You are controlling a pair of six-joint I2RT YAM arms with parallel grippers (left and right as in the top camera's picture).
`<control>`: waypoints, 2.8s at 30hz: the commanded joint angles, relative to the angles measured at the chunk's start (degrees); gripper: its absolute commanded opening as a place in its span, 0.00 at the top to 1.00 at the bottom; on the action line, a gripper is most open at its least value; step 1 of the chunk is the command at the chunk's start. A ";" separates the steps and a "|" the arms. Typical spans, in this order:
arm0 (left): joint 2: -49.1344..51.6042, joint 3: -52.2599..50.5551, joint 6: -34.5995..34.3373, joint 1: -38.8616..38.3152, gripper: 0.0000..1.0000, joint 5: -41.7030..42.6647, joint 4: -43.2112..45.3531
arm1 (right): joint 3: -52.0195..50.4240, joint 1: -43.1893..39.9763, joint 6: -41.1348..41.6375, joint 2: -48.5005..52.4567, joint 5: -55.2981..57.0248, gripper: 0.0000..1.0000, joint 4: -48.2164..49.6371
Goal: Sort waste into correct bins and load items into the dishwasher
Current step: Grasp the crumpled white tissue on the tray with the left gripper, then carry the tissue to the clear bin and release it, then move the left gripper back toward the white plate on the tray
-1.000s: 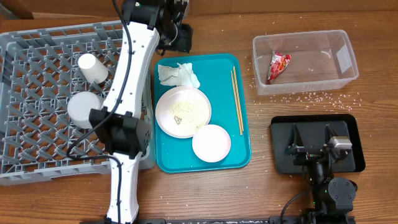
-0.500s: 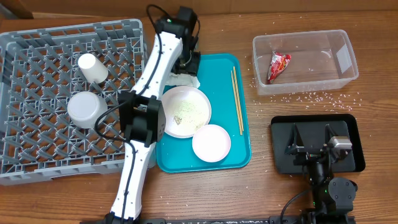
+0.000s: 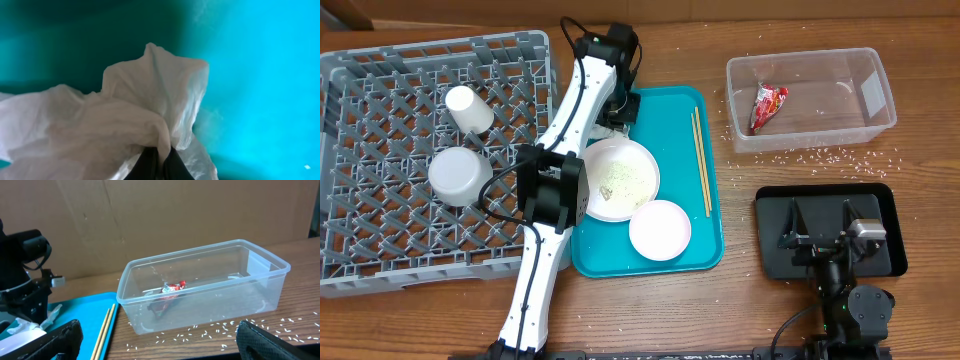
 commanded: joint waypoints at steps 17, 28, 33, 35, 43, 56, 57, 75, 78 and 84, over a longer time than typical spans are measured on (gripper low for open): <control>-16.76 9.25 -3.28 -1.18 0.96 27.78 16.17 | -0.59 -0.11 -0.37 -0.42 0.55 0.00 0.31; -10.05 8.68 -3.67 -11.78 0.96 26.84 37.83 | -0.59 -0.11 -0.37 -0.42 0.55 0.00 0.31; -4.42 8.68 -3.63 -16.72 0.94 25.44 44.61 | -0.59 -0.11 -0.37 -0.42 0.55 0.00 0.31; -2.64 8.68 -3.43 -18.14 0.78 22.49 45.22 | -0.59 -0.11 -0.37 -0.42 0.55 0.00 0.31; -4.48 8.79 -3.45 -17.73 0.37 24.41 42.93 | -0.59 -0.11 -0.37 -0.42 0.55 0.00 0.31; -20.11 8.79 -3.48 -5.64 0.11 24.50 17.44 | -0.59 -0.11 -0.37 -0.42 0.55 0.00 0.31; -20.85 8.79 -3.50 -4.37 0.04 24.70 15.43 | -0.59 -0.11 -0.37 -0.42 0.55 0.00 0.31; -22.01 8.55 -8.81 7.43 0.06 9.68 -13.73 | -0.59 -0.11 -0.37 -0.42 0.55 0.00 0.31; -22.01 8.55 -9.44 6.62 0.06 9.97 -13.73 | -0.59 -0.11 -0.37 -0.42 0.55 0.00 0.31; -22.01 8.26 -8.66 2.91 0.07 9.94 -13.73 | -0.59 -0.11 -0.37 -0.42 0.55 0.00 0.31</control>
